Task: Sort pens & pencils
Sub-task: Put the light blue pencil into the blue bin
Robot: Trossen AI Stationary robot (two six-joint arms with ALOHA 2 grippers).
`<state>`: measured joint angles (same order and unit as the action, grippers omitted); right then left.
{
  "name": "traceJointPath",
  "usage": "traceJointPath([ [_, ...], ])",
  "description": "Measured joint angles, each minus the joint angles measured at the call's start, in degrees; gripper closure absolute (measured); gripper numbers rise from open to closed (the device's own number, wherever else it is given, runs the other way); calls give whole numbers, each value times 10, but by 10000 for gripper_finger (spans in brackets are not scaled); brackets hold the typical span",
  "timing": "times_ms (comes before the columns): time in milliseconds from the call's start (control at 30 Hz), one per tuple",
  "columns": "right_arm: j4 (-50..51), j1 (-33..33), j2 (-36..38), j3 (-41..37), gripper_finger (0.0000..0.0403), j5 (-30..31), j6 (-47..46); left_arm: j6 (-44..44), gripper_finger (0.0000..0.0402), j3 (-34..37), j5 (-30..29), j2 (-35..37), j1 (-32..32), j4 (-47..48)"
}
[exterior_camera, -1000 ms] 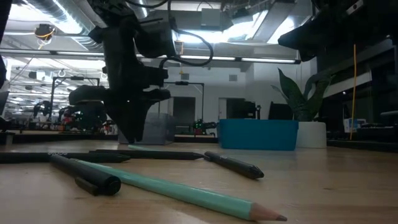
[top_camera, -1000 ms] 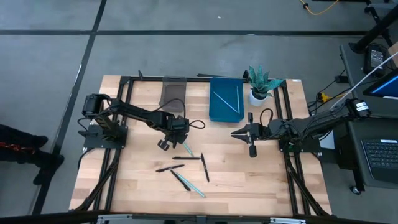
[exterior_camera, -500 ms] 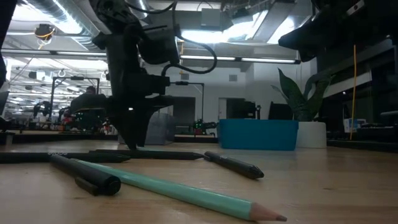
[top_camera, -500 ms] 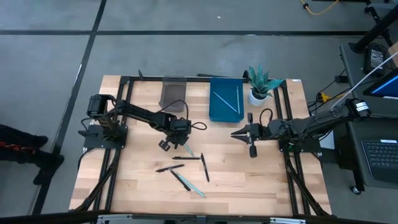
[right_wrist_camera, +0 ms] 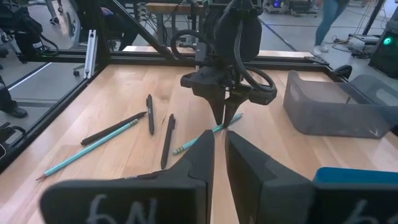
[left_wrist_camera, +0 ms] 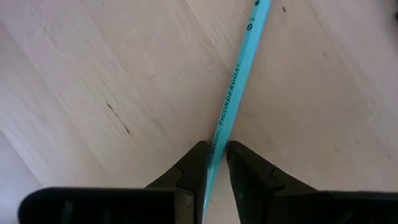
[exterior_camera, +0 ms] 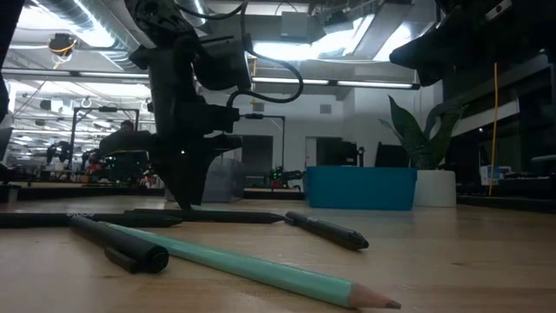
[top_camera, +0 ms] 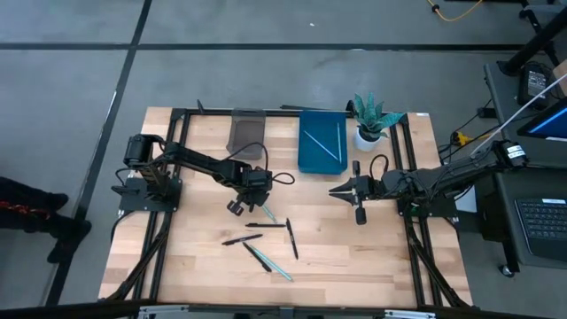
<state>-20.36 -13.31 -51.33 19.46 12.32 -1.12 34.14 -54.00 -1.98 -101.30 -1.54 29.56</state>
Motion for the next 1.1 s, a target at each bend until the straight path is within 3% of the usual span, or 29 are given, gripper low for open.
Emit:
traceJointPath([
  [300, 0, 0, 0, 0, 360, 0, -2, -11, 393, 0, 2, 0, 0, 3],
  [533, 0, 0, 0, 0, 360, 0, -2, -26, 385, 0, 3, 0, 0, 2],
  [1100, 0, 0, 0, 0, 360, 1, -3, -53, 388, 3, 69, 17, -23, -32],
])
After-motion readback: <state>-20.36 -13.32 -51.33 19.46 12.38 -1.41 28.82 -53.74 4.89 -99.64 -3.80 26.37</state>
